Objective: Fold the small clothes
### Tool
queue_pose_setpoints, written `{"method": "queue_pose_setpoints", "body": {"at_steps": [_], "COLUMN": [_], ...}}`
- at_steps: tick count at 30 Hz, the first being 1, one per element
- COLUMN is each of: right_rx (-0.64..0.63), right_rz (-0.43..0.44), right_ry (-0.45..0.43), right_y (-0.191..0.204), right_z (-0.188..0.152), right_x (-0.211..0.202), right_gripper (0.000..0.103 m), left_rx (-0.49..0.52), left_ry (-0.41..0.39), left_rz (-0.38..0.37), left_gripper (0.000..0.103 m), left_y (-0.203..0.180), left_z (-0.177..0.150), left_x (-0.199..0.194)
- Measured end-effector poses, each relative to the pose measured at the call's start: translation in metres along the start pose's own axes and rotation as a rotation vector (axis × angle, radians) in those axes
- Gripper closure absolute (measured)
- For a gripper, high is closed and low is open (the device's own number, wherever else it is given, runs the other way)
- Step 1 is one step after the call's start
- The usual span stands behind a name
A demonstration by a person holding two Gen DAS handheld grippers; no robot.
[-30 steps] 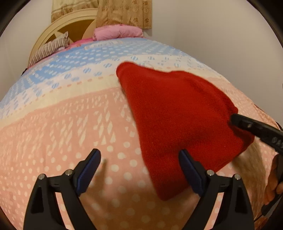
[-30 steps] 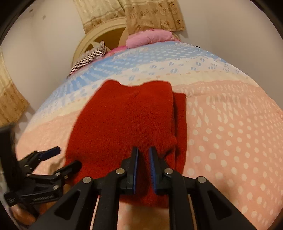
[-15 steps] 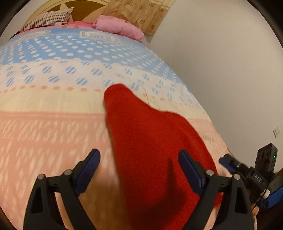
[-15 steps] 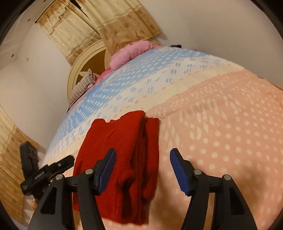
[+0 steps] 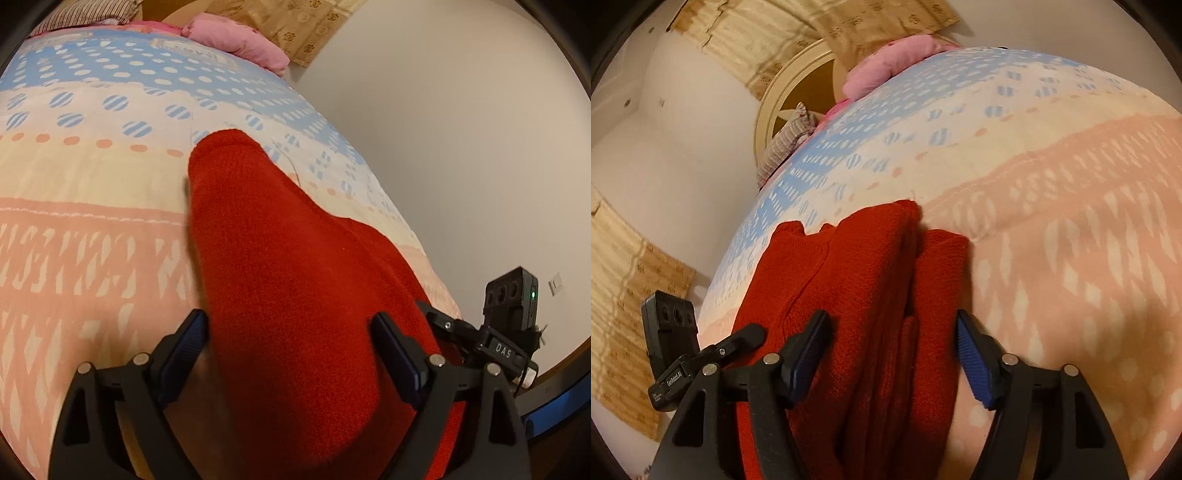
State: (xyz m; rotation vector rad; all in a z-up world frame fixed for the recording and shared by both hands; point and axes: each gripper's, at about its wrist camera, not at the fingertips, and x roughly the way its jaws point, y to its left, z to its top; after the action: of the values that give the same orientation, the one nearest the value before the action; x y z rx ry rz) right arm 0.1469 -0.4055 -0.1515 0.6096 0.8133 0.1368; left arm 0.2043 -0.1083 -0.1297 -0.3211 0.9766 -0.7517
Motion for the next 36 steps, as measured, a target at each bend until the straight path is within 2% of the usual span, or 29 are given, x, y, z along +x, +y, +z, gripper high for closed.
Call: {"method": "queue_pose_setpoints", "body": {"at_steps": [8, 9, 10, 11, 12, 16, 21, 24, 26, 30, 36], "right_rx": [-0.11, -0.118, -0.125, -0.133, -0.146, -0.181, -0.255, -0.3, -0.297, -0.287, -0.305], "right_rz": [-0.09, -0.101, -0.112, -0.112, -0.109, -0.163, -0.291, -0.346, -0.344, -0.315, -0.323], "right_ry": [0.015, 0.012, 0.007, 0.007, 0.005, -0.018, -0.057, -0.078, -0.099, -0.147, -0.209], "right_y": [0.018, 0.019, 0.02, 0.021, 0.024, 0.034, 0.06, 0.078, 0.087, 0.106, 0.136], "right_z": [0.007, 0.006, 0.005, 0.004, 0.003, -0.002, -0.01, -0.017, -0.02, -0.028, -0.051], "right_x": [0.02, 0.02, 0.018, 0.018, 0.017, 0.015, 0.008, -0.001, -0.012, -0.04, -0.073], "right_gripper": [0.035, 0.038, 0.049, 0.054, 0.06, 0.067, 0.072, 0.073, 0.073, 0.073, 0.073], "left_rx": [0.045, 0.048, 0.052, 0.058, 0.063, 0.082, 0.093, 0.162, 0.199, 0.205, 0.238], "left_ry": [0.0, -0.001, -0.001, -0.003, -0.006, -0.011, -0.016, -0.027, -0.032, -0.038, -0.071], "left_rz": [0.046, 0.051, 0.057, 0.066, 0.079, 0.107, 0.139, 0.202, 0.235, 0.238, 0.242], "left_gripper": [0.011, 0.011, 0.011, 0.012, 0.015, 0.031, 0.05, 0.057, 0.058, 0.06, 0.061], "left_y": [-0.007, -0.007, -0.006, -0.007, -0.008, -0.01, -0.016, -0.031, -0.041, -0.049, -0.066], "left_z": [-0.001, 0.0, 0.0, 0.0, 0.0, 0.0, -0.002, -0.005, -0.009, -0.012, -0.022], "left_x": [0.002, 0.003, 0.003, 0.003, 0.004, 0.005, 0.0, -0.005, -0.01, -0.022, -0.05]}}
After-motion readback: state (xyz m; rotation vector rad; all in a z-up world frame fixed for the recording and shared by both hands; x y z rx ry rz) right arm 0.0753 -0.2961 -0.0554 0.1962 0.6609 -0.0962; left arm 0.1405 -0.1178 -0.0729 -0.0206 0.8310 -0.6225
